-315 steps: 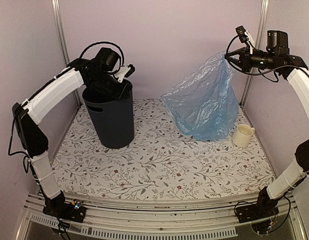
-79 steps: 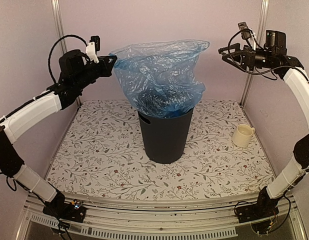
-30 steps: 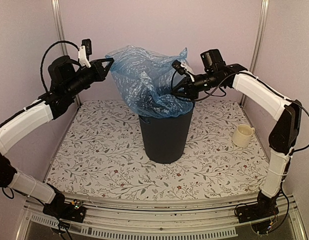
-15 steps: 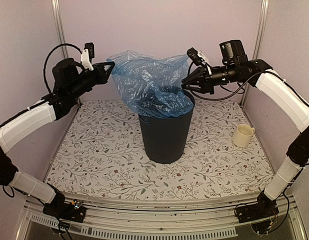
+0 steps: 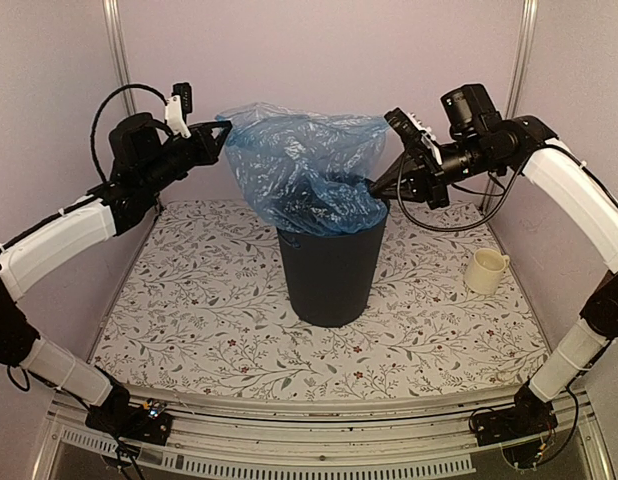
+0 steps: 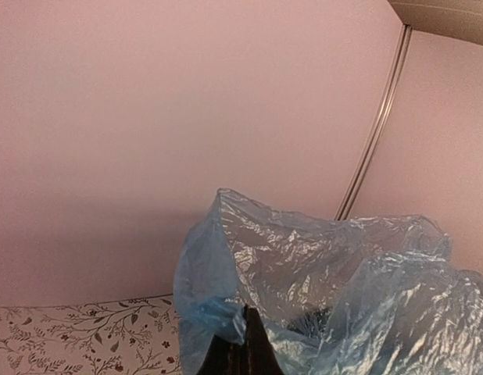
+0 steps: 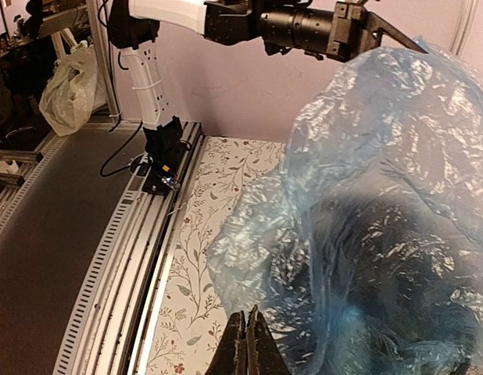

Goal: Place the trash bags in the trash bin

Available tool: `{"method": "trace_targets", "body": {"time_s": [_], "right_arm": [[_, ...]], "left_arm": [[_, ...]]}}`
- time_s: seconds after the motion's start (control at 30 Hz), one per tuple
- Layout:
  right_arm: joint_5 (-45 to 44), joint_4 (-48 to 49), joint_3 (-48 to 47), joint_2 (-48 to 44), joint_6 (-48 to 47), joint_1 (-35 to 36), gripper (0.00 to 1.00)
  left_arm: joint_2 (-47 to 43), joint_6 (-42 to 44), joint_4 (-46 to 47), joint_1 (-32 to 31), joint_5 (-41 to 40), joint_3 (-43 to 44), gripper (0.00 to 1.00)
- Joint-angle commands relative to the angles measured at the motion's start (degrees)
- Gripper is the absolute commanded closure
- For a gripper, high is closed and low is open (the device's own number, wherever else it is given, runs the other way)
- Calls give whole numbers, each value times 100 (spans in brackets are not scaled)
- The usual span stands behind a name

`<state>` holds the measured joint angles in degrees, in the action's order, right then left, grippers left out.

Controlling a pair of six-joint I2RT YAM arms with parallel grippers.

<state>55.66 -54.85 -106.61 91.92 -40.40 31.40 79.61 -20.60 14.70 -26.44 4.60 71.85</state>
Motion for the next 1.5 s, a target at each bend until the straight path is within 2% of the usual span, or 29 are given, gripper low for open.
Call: {"method": "trace_targets", "body": {"time_s": [0.0, 0.1, 0.2, 0.53, 0.87, 0.93, 1.1, 1.2, 1.33, 1.47], "right_arm": [[429, -386, -129, 147, -475, 225, 97], [247, -44, -72, 256, -211, 271, 98], [-332, 414, 37, 365, 217, 276, 98], [-1239, 776, -360, 1061, 834, 261, 99], [-2451, 1097, -341, 1200, 914, 262, 98], [-2319, 1018, -278, 1098, 796, 262, 97], [-1281, 573, -74, 583, 325, 264, 83], [-1109, 352, -18, 349, 232, 259, 82], [-1152, -23, 60, 205, 7, 262, 72], [-1011, -268, 112, 65, -161, 263, 70]], "left_arm": [[105, 133, -32, 24, -73, 247, 100], [177, 146, -103, 22, -16, 342, 100], [209, 118, -105, 28, 30, 385, 100], [406, 0, -90, 16, 357, 501, 100], [765, -341, 176, -64, 789, 497, 100], [804, -369, 285, -108, 842, 482, 100], [958, -377, 474, -254, 954, 482, 100], [1096, -389, 590, -311, 1013, 530, 100], [1310, -442, 727, -360, 1097, 677, 100], [1566, -481, 833, -422, 1263, 912, 100]]}}
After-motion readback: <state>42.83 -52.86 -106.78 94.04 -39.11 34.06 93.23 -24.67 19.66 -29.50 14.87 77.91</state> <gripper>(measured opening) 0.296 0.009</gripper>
